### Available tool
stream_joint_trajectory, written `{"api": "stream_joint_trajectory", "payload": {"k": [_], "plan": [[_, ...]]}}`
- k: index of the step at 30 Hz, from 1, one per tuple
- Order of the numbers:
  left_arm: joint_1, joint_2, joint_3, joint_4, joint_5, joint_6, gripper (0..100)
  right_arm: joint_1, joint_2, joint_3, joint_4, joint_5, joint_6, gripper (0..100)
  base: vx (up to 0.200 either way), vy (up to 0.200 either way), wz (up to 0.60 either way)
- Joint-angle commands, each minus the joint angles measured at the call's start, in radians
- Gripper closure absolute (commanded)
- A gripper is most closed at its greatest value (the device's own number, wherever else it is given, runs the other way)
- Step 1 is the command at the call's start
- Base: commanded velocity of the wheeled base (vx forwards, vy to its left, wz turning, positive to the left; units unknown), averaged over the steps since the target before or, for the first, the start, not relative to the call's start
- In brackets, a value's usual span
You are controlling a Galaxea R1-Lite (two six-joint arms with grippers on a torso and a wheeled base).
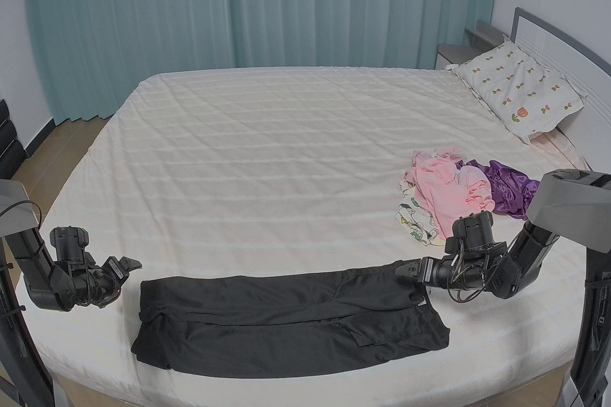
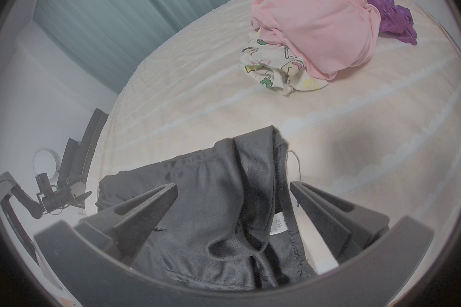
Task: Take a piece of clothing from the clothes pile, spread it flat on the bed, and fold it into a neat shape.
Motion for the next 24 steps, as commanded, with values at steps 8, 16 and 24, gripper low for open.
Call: {"api": "stream_joint_trajectory", "payload": {"k": [8, 16, 24], "plan": [[-0.041, -0.001, -0.116, 0.074, -0.003, 0.001, 0, 0.001, 0.005, -0.017, -0.005, 0.0, 0.006, 0, 0.0, 0.0, 0.0], [-0.119, 0.046, -0.179, 0.15, -0.003, 0.025, 0, -0.001, 0.019, -0.014, -0.014, -0.002, 0.006, 0, 0.0, 0.0, 0.0], [-0.134, 0.143, -0.179, 0.14, 0.035, 0.134, 0, 0.001, 0.034, -0.015, -0.014, -0.002, 0.004, 0, 0.0, 0.0, 0.0]]}}
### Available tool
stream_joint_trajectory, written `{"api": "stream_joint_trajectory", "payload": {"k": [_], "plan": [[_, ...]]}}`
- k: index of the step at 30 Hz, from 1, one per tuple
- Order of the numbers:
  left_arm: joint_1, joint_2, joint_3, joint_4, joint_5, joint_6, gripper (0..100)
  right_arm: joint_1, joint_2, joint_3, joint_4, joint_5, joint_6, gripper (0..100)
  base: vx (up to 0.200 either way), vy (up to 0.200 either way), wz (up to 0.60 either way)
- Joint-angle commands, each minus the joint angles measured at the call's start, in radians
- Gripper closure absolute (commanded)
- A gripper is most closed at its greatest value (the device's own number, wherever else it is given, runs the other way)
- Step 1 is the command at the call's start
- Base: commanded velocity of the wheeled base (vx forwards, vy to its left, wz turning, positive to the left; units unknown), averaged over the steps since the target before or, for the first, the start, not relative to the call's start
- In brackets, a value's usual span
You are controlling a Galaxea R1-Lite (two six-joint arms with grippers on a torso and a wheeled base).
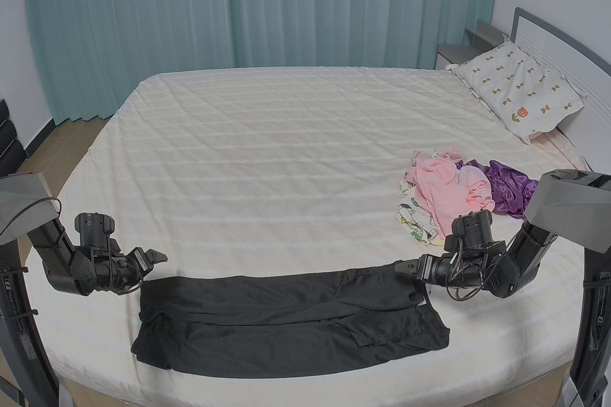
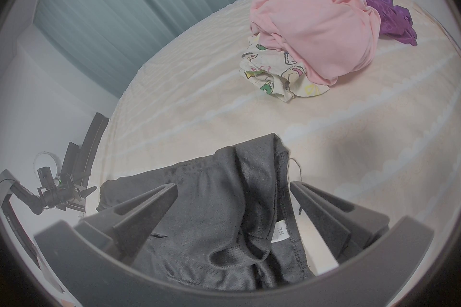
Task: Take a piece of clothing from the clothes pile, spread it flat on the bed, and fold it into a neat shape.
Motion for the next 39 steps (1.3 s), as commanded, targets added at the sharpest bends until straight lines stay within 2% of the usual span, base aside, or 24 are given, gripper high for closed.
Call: {"api": "stream_joint_trajectory", "payload": {"k": [1, 13, 14, 17, 29, 30, 34, 39], "plan": [[-0.007, 0.067, -0.002, -0.007, 0.033, 0.03, 0, 0.001, 0.014, 0.0, -0.001, 0.0, 0.0, 0, 0.0, 0.0, 0.0], [-0.006, 0.072, -0.002, -0.007, 0.052, 0.026, 0, 0.001, 0.016, -0.002, -0.001, 0.002, 0.001, 0, 0.0, 0.0, 0.0], [-0.004, 0.073, -0.005, -0.007, 0.052, 0.024, 100, 0.001, 0.019, -0.002, -0.001, 0.002, 0.001, 0, 0.0, 0.0, 0.0], [-0.001, 0.075, -0.019, -0.005, 0.056, 0.019, 100, 0.001, 0.022, -0.003, -0.001, 0.002, 0.001, 0, 0.0, 0.0, 0.0], [0.022, 0.073, -0.08, -0.007, 0.087, -0.112, 100, -0.004, 0.042, -0.039, -0.001, -0.003, 0.018, 0, 0.0, 0.0, 0.0], [0.028, 0.075, -0.086, -0.007, 0.087, -0.129, 100, -0.005, 0.055, -0.065, 0.001, -0.02, 0.053, 0, 0.0, 0.0, 0.0], [0.036, 0.078, -0.089, -0.013, 0.087, -0.132, 100, -0.007, 0.097, -0.117, 0.004, -0.083, 0.073, 0, 0.0, 0.0, 0.0], [0.036, 0.084, -0.079, -0.039, 0.087, -0.131, 100, -0.008, 0.118, -0.152, 0.015, -0.092, 0.076, 0, 0.0, 0.0, 0.0]]}}
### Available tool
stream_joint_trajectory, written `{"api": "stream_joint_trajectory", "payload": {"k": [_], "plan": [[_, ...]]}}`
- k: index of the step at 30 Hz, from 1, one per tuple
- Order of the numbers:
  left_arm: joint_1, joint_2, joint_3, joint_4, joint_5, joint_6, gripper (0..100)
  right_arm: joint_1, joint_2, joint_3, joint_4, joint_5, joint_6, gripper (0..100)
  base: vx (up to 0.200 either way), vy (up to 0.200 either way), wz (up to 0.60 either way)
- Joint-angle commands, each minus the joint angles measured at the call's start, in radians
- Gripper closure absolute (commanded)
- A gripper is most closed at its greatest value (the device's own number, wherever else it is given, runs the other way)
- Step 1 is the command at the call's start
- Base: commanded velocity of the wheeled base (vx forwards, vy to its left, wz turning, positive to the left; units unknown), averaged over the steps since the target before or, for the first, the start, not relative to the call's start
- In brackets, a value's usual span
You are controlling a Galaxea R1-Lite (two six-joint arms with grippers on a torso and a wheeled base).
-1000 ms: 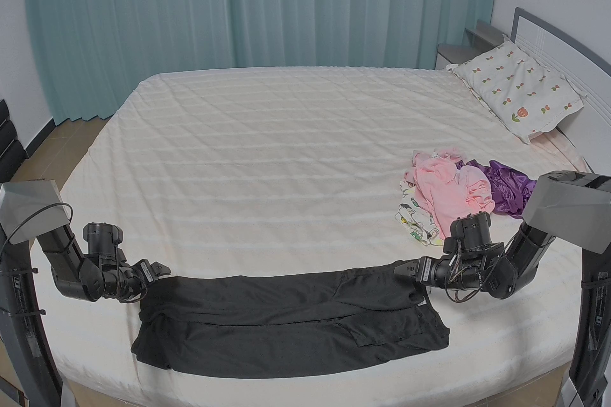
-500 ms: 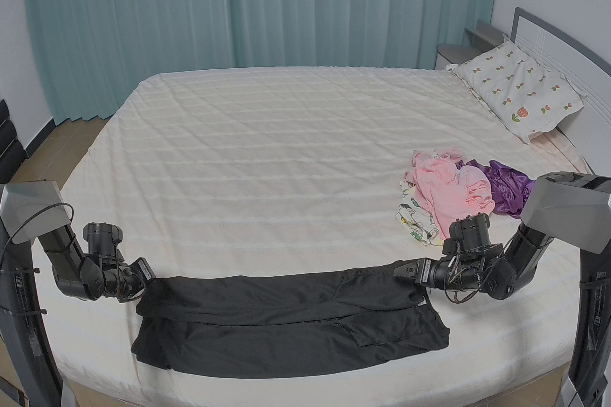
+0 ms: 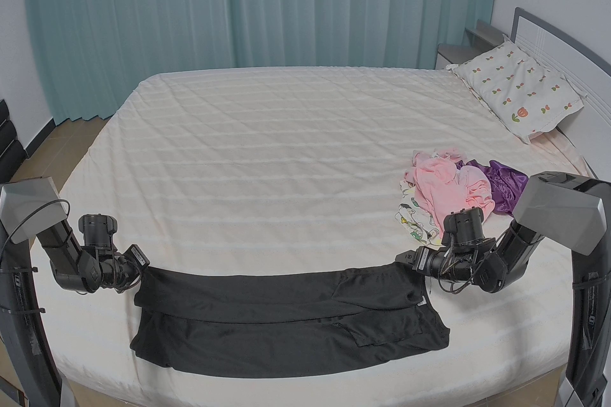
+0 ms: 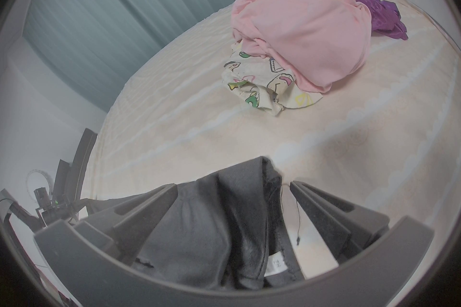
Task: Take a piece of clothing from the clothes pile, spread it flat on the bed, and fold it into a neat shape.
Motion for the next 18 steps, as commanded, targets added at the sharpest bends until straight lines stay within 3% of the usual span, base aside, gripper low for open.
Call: {"api": "stream_joint_trajectory", "payload": {"k": [1, 14, 15, 18], "plan": [[0.003, 0.012, 0.004, -0.011, 0.001, 0.002, 100, -0.002, 0.042, -0.036, 0.006, -0.002, 0.002, 0, 0.0, 0.0, 0.0], [0.002, 0.015, 0.007, -0.015, 0.001, 0.002, 100, -0.014, 0.097, -0.117, 0.053, -0.002, 0.003, 0, 0.0, 0.0, 0.0], [0.003, 0.015, 0.009, -0.015, 0.0, 0.002, 100, -0.014, 0.103, -0.125, 0.058, -0.002, 0.003, 100, 0.0, 0.0, 0.0], [0.003, 0.015, 0.009, -0.015, 0.0, 0.0, 100, -0.016, 0.111, -0.148, 0.059, -0.002, 0.008, 100, 0.0, 0.0, 0.0]]}}
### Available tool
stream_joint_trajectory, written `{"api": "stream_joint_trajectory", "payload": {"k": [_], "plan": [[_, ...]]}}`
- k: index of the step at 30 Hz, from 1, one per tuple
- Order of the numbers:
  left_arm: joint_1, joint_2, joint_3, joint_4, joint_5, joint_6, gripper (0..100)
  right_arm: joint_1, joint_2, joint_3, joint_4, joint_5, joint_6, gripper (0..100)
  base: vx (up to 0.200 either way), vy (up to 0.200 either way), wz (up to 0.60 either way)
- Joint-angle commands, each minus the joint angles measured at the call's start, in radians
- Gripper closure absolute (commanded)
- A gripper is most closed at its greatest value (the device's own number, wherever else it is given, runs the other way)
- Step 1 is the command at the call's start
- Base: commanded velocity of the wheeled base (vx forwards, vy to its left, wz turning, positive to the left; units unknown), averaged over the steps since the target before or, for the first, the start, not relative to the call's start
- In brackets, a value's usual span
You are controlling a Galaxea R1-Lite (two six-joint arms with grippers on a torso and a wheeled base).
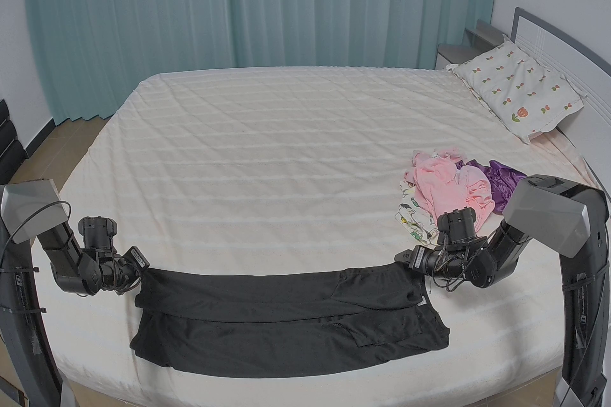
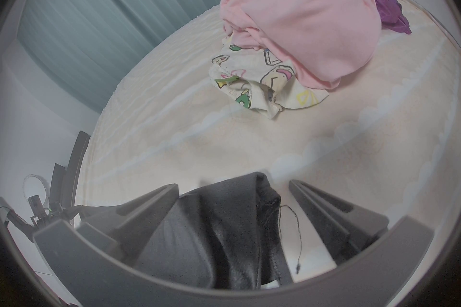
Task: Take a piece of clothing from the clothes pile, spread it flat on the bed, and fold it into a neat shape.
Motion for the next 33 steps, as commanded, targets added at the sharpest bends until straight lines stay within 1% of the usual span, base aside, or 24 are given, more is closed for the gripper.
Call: {"api": "stream_joint_trajectory", "payload": {"k": [1, 5, 7, 14, 15, 18, 21, 25, 32, 33], "plan": [[0.001, 0.002, 0.0, -0.001, -0.001, -0.001, 100, -0.001, 0.027, -0.031, -0.001, 0.001, 0.006, 100, 0.0, 0.0, 0.0], [0.001, 0.002, 0.0, -0.001, 0.0, -0.001, 100, 0.001, 0.023, -0.054, -0.004, 0.0, 0.082, 100, 0.0, 0.0, 0.0], [-0.001, 0.002, 0.0, -0.001, 0.0, -0.006, 100, -0.001, 0.02, -0.061, 0.002, 0.0, 0.102, 100, 0.0, 0.0, 0.0], [0.001, 0.0, -0.006, -0.001, 0.002, -0.015, 100, -0.022, 0.014, -0.076, -0.011, -0.003, 0.108, 100, 0.0, 0.0, 0.0], [0.001, 0.0, -0.007, -0.002, 0.002, -0.015, 100, -0.03, 0.014, -0.085, -0.011, -0.02, 0.108, 100, 0.0, 0.0, 0.0], [0.001, 0.0, -0.016, -0.004, 0.022, -0.037, 100, -0.034, 0.014, -0.093, -0.012, -0.039, 0.107, 100, 0.0, 0.0, 0.0], [-0.001, 0.003, -0.023, -0.045, 0.035, -0.063, 100, -0.036, 0.016, -0.093, -0.012, -0.04, 0.107, 100, 0.0, 0.0, 0.0], [-0.002, 0.029, -0.016, -0.102, 0.037, -0.063, 100, -0.036, 0.017, -0.093, -0.012, -0.042, 0.105, 100, 0.0, 0.0, 0.0], [-0.008, 0.037, -0.016, -0.102, 0.029, -0.058, 100, -0.034, 0.022, -0.09, -0.012, -0.042, 0.101, 100, 0.0, 0.0, 0.0], [-0.008, 0.037, -0.018, -0.1, 0.028, -0.057, 0, -0.033, 0.023, -0.088, -0.012, -0.042, 0.101, 0, 0.0, 0.0, 0.0]]}}
